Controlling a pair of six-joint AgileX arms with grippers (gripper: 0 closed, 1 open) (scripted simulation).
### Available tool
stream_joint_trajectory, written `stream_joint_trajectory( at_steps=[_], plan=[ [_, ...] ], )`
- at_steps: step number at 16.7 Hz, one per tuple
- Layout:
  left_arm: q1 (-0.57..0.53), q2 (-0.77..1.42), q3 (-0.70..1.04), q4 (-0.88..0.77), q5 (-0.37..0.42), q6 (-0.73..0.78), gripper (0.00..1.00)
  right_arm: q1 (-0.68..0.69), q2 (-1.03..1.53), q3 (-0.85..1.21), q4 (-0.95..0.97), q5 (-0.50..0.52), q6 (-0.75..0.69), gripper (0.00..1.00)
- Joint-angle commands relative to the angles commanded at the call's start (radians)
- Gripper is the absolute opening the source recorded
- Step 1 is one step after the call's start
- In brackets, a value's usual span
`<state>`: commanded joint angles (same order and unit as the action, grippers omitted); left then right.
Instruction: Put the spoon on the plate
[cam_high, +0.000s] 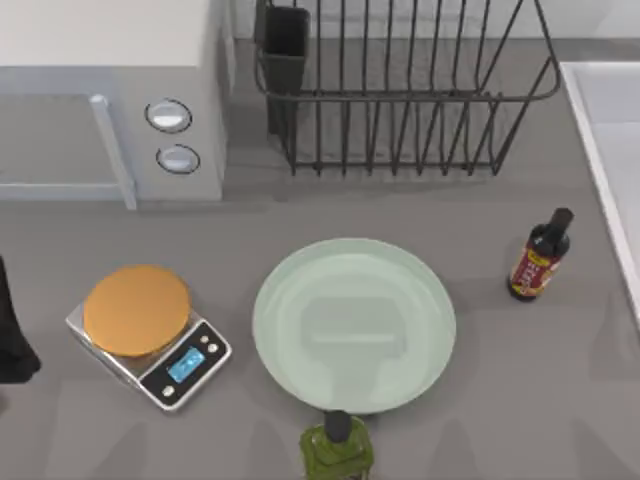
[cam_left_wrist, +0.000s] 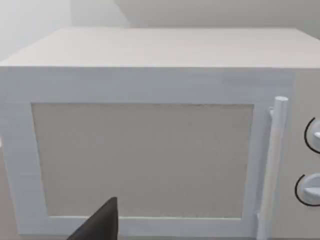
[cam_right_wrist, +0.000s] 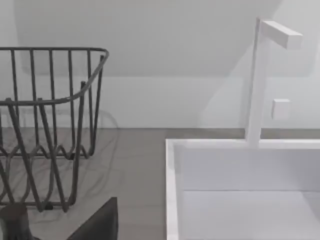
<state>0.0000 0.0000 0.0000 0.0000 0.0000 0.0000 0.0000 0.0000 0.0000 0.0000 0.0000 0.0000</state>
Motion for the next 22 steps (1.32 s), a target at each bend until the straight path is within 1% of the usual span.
stream_joint_trajectory(
  at_steps=[2, 4, 7, 10, 17, 20, 22],
  plan=[
    [0.0, 0.001, 0.001, -0.001, 0.0, 0.001, 1.0, 0.0, 0.0, 0.0, 0.0, 0.0, 0.0, 1.0],
    [0.013, 0.034, 0.03, -0.032, 0.0, 0.034, 1.0, 0.0, 0.0, 0.0, 0.0, 0.0, 0.0, 1.0],
    [0.055, 0.162, 0.129, -0.143, 0.0, 0.163, 1.0, 0.0, 0.0, 0.0, 0.0, 0.0, 0.0, 1.0],
    [0.116, 0.383, 0.269, -0.313, 0.002, 0.372, 1.0, 0.0, 0.0, 0.0, 0.0, 0.0, 0.0, 1.0],
    [0.276, 1.016, 0.619, -0.765, 0.002, 0.929, 1.0, 0.0, 0.0, 0.0, 0.0, 0.0, 0.0, 1.0],
    [0.333, 1.214, 0.748, -0.917, 0.002, 1.112, 1.0, 0.0, 0.0, 0.0, 0.0, 0.0, 0.0, 1.0],
    [0.361, 1.307, 0.815, -0.991, 0.003, 1.203, 1.0, 0.0, 0.0, 0.0, 0.0, 0.0, 0.0, 1.0]
  ],
)
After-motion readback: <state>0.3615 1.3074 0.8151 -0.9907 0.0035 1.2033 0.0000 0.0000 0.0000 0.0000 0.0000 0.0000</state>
